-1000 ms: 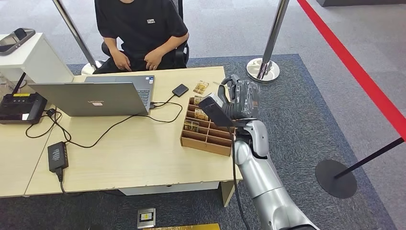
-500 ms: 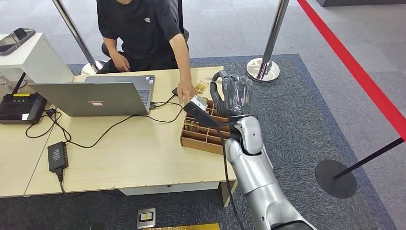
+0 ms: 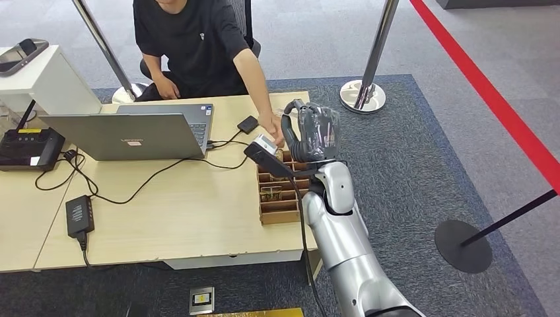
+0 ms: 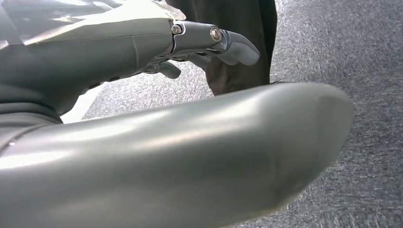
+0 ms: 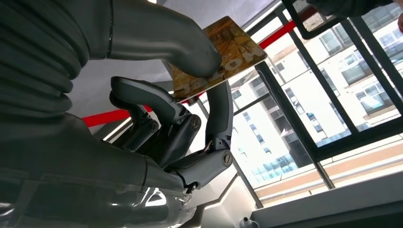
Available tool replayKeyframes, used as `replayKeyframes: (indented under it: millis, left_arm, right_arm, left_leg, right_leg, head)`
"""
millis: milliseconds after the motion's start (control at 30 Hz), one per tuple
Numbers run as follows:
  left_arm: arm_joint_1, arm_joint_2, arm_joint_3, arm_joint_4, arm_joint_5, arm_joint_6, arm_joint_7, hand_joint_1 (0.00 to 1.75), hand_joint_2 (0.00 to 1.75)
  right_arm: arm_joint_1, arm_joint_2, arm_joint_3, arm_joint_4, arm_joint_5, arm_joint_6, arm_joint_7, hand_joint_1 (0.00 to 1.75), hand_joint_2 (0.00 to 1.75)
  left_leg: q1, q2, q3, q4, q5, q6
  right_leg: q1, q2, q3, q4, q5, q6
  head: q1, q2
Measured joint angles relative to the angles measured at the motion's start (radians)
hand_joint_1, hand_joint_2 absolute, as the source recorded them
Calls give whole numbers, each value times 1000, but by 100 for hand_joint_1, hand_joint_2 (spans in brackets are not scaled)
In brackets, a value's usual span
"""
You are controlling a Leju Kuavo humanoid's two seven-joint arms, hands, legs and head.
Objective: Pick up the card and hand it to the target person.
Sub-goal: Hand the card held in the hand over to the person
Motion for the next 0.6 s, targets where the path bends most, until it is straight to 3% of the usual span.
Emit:
replayKeyframes:
  millis: [600]
  left_arm:
    - [-1, -1, -5, 0, -16, -12, -10, 0, 0]
  right_arm:
    - [0, 3, -16, 83, -3, 0, 7, 154, 175]
  left_leg:
    - [0, 0, 0, 0, 0, 0]
  right_leg:
    - [0, 0, 0, 0, 0, 0]
  head:
    - [0, 0]
